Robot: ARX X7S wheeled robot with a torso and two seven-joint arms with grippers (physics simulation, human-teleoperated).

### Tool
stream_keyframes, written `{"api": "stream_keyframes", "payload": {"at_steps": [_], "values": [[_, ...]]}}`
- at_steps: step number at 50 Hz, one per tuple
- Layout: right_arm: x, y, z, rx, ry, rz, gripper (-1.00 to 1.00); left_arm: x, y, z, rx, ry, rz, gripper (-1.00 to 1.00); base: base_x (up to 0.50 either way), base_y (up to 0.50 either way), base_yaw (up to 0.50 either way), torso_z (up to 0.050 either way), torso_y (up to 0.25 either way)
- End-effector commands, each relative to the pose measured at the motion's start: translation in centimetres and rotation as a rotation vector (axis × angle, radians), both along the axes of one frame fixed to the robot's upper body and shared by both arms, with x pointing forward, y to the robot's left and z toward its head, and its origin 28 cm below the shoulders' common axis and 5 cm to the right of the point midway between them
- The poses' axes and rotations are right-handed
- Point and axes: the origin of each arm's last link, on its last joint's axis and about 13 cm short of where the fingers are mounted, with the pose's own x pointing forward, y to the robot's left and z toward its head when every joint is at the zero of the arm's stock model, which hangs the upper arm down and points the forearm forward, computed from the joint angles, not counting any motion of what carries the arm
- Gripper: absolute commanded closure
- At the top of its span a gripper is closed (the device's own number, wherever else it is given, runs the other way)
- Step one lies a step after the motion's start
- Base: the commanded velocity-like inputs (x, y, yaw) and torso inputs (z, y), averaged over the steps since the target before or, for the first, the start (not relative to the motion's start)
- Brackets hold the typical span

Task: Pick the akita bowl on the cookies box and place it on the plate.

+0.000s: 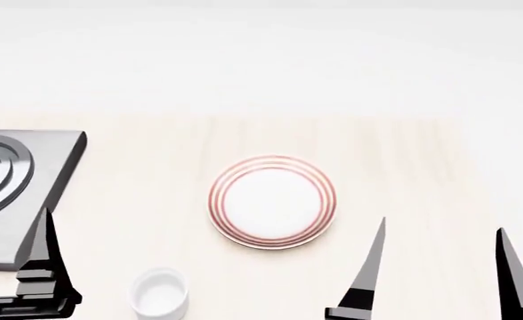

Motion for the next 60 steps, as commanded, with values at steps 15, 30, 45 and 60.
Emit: {"api": "stream_keyframes", "payload": {"at_steps": [15,30,45,60], "values": [[0.1,-0.31,0.27,-0.009,0.003,-0.004,-1.0,0.0,0.03,-0.02,0.016,0.004,-0.024,-1.0,0.0,0.0,0.0,0.05,0.0],[-0.04,-0.46,0.22,0.006,-0.013,0.003,-1.0,0.07,0.08,-0.2,0.004,0.013,0.027,-1.0,0.0,-0.01,0.0,0.044,0.0],[0.09,-0.35,0.03,-0.007,-0.004,-0.006,-1.0,0.11,-0.01,-0.34,0.023,0.016,0.058,-1.0,-0.01,-0.16,0.0,0.0,0.0],[0.08,-0.34,0.08,-0.022,0.003,0.002,-1.0,0.09,0.05,-0.24,0.018,0.008,0.051,-1.0,0.4,-0.03,0.0,0.0,0.0]]}}
